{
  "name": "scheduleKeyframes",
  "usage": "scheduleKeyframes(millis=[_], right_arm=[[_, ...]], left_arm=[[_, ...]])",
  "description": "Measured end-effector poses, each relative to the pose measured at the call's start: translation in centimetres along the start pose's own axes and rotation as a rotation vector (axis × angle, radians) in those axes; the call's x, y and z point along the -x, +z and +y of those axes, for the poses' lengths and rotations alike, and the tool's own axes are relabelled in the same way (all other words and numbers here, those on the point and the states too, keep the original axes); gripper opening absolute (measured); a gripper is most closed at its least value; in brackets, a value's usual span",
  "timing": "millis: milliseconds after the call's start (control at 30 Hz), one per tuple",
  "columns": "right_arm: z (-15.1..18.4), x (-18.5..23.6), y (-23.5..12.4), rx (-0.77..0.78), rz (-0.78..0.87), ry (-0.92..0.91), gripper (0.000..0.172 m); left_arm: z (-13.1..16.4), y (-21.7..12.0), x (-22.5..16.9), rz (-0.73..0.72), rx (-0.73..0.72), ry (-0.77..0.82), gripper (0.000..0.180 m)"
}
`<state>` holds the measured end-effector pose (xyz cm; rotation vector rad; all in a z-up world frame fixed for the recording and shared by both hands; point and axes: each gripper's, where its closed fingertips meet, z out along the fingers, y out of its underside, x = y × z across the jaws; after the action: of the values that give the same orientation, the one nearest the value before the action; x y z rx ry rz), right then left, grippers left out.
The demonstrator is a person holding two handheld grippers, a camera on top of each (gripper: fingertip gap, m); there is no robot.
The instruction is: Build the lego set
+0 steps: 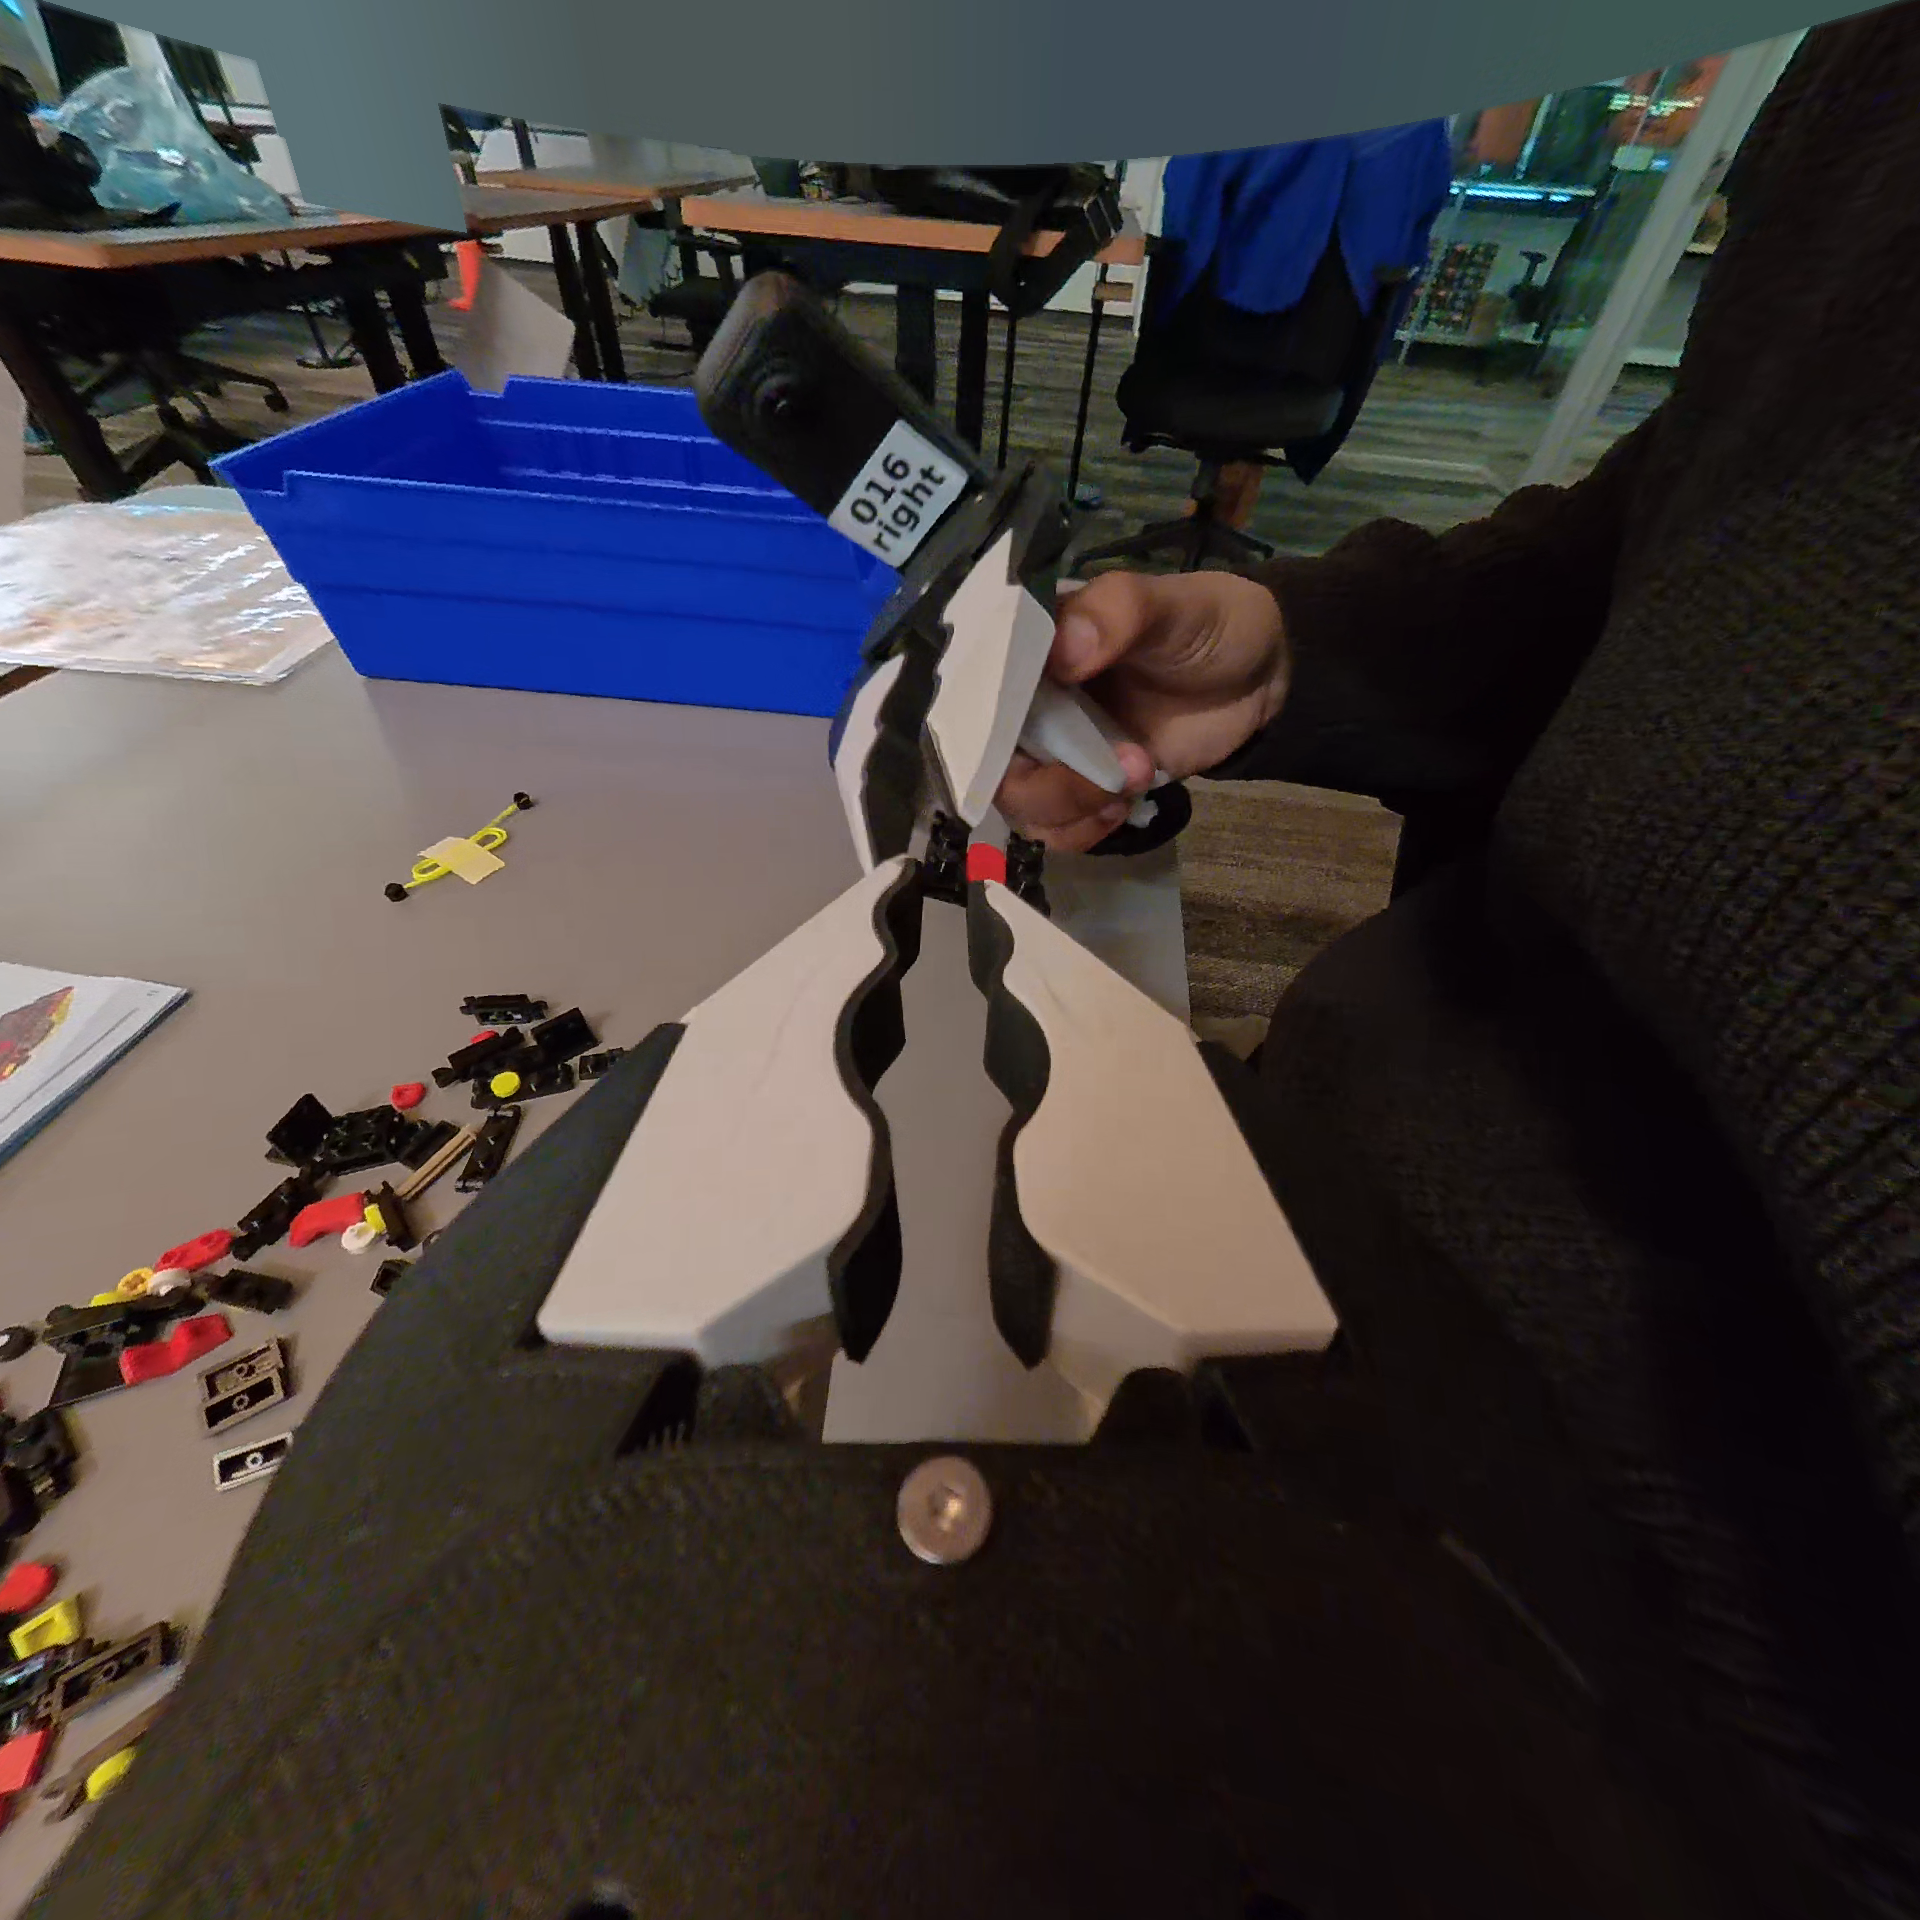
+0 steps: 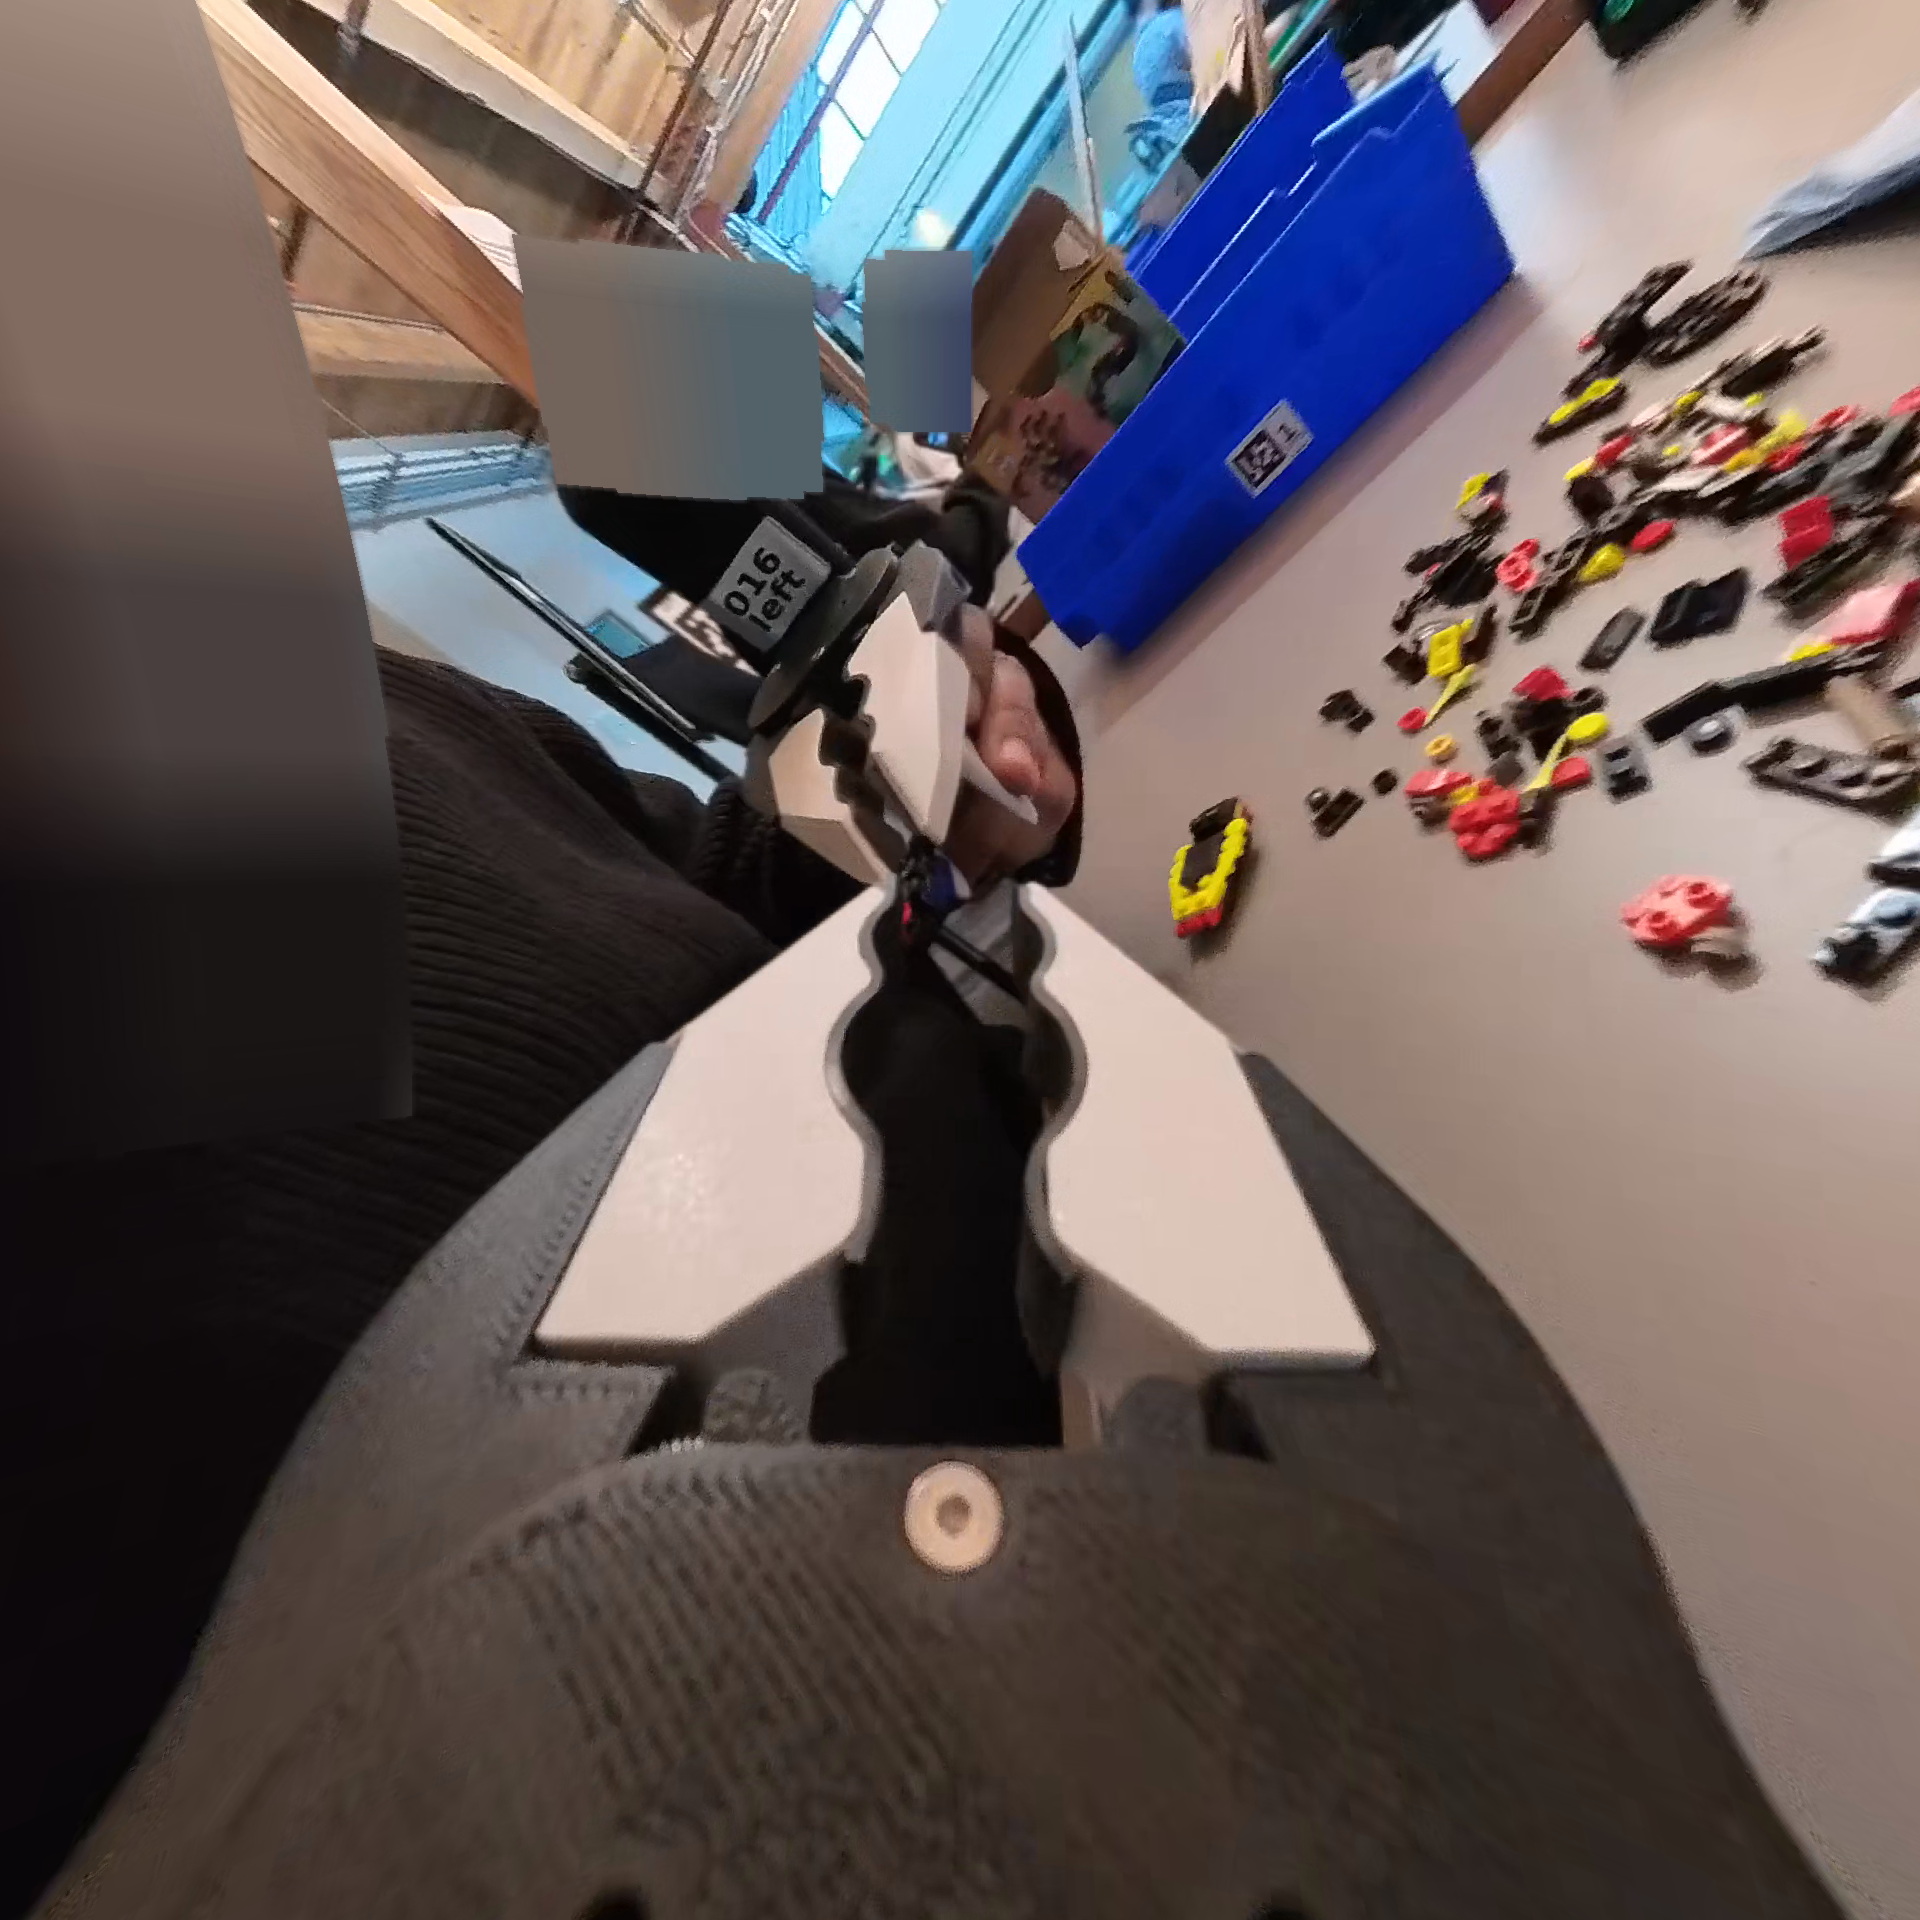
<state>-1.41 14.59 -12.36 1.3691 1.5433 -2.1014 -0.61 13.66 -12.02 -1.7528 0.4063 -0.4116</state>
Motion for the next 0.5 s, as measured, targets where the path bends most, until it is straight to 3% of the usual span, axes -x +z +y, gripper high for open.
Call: scheduleKeyframes(millis=[267, 500], right_arm=[[0.52, 0.74, 0.34, 0.013, -0.097, 0.084, 0.008], [0.94, 0.69, 0.12, 0.063, -0.070, 0.041, 0.007]], left_arm=[[0.11, 0.14, -0.49, 0.026, 0.005, 0.004, 0.006], [0.48, 0.32, -0.62, 0.041, 0.023, -0.013, 0.010]])
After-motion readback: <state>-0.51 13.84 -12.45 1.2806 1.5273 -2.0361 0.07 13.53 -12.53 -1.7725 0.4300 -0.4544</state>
